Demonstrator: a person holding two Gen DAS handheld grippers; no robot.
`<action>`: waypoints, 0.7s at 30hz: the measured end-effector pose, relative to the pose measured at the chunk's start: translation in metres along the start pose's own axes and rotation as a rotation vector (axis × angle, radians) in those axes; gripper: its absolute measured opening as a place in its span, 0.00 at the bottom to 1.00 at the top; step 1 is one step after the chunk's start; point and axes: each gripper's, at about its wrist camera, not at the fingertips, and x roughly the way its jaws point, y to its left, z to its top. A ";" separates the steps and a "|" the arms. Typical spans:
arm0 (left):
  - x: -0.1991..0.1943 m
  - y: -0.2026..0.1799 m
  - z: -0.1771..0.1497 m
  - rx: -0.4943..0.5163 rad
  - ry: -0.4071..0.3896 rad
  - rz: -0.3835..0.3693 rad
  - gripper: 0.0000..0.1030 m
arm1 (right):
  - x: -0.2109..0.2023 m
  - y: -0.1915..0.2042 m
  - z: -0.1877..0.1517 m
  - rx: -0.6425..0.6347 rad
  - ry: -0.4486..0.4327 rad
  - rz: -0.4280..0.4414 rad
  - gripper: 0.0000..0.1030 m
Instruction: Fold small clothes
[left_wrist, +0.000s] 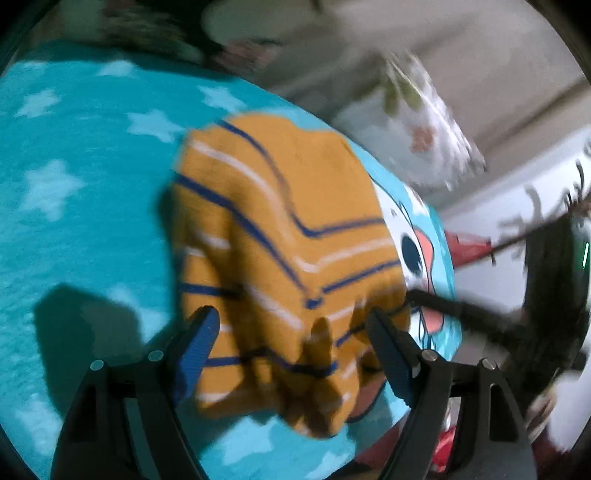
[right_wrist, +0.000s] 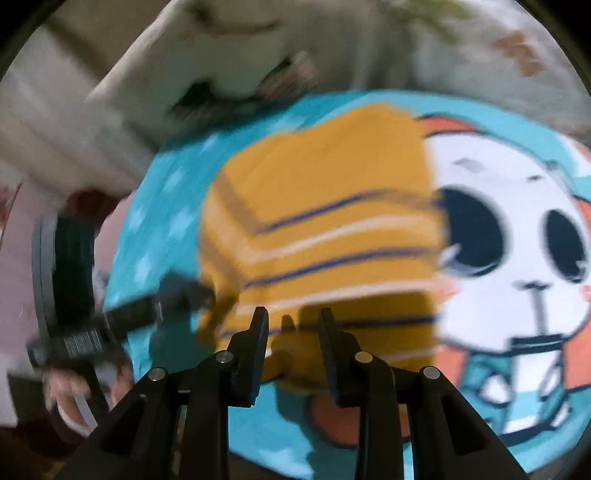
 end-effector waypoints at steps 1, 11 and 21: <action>0.005 -0.003 -0.002 0.008 0.016 -0.009 0.41 | -0.004 0.001 0.010 -0.005 -0.012 -0.015 0.29; -0.001 -0.012 -0.022 0.034 -0.028 0.029 0.57 | 0.090 0.092 0.090 -0.252 0.171 0.007 0.66; -0.022 -0.015 -0.016 0.107 -0.063 -0.022 0.21 | 0.066 0.078 0.104 -0.266 0.077 -0.295 0.07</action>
